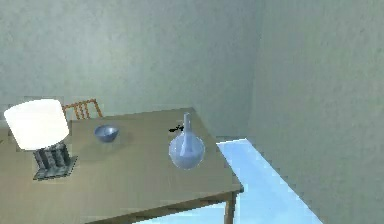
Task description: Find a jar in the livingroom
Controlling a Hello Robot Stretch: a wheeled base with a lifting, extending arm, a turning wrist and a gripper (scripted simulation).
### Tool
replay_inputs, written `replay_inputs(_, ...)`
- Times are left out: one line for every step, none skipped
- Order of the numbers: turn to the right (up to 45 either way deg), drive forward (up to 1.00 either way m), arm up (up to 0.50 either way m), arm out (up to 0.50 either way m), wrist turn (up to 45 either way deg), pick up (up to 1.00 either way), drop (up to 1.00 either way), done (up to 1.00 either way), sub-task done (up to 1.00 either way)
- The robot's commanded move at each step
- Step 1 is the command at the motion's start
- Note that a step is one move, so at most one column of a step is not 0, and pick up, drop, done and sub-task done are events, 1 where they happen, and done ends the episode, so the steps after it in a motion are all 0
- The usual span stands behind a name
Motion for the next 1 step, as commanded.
replay_inputs(0.0, 0.0, 0.0, 0.0, 0.0, 0.0, 0.0, 1.0, 0.0)
